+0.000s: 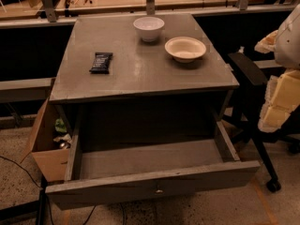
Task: Place rxbar blueberry into top drawer
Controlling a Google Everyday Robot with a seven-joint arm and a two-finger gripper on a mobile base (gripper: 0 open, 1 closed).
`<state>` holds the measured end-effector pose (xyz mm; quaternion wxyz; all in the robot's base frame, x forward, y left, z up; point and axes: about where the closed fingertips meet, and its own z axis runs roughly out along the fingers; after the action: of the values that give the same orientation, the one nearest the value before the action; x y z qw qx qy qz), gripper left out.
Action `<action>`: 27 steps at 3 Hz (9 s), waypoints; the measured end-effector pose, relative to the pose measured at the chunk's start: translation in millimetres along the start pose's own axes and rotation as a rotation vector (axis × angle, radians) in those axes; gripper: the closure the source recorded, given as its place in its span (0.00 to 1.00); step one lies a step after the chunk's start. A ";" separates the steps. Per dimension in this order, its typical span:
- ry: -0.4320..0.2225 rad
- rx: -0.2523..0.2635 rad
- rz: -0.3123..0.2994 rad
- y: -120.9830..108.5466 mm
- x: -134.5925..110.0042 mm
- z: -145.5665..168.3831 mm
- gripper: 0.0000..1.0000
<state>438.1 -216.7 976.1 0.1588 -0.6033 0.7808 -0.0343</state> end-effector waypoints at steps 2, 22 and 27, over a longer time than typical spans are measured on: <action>0.011 0.024 -0.107 -10.1 -12.9 6.2 0.00; 0.118 0.100 -1.842 -170.9 -420.5 280.1 0.97; -0.149 0.173 -1.620 -115.6 -219.5 179.6 1.00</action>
Offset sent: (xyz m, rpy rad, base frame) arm 0.0565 0.0409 -0.0078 -0.1860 -0.1129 0.3719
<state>646.4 -13.9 879.7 0.1822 -0.9667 0.0845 -0.1585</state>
